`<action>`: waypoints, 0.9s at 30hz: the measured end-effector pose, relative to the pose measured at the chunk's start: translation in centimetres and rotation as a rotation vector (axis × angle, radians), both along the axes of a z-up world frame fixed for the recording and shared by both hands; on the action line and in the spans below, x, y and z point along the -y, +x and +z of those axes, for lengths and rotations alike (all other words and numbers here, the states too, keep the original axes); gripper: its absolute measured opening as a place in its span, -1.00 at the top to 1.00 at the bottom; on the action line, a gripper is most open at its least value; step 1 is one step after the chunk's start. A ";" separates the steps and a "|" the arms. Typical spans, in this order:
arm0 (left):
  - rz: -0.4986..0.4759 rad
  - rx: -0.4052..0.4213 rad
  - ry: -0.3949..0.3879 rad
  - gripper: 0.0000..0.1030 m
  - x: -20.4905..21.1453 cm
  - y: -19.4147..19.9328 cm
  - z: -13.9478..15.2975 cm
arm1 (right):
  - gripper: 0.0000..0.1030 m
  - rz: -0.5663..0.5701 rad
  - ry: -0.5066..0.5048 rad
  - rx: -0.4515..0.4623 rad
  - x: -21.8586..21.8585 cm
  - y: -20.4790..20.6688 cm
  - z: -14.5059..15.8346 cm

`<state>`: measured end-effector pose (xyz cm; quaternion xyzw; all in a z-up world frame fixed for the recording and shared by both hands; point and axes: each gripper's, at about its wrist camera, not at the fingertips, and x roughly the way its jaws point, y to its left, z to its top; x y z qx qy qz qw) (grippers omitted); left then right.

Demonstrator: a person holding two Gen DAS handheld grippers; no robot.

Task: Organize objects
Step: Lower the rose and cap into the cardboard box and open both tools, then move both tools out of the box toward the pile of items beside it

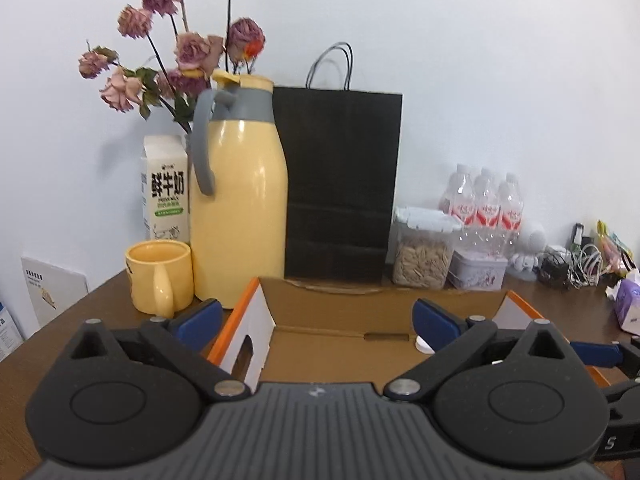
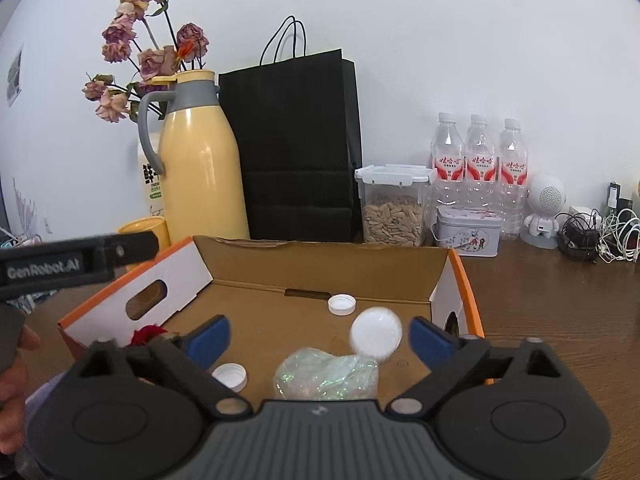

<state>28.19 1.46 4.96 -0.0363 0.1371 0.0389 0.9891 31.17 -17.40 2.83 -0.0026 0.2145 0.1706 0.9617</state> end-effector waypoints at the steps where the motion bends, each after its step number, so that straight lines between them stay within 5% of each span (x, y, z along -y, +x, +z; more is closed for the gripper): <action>1: 0.003 0.002 0.004 -1.00 0.1 0.0 0.1 | -1.00 -0.001 -0.003 -0.003 0.0 0.0 0.0; 27: -0.004 0.029 0.009 -1.00 -0.9 -5.4 2.4 | -1.00 0.021 0.017 0.112 1.1 -6.8 4.1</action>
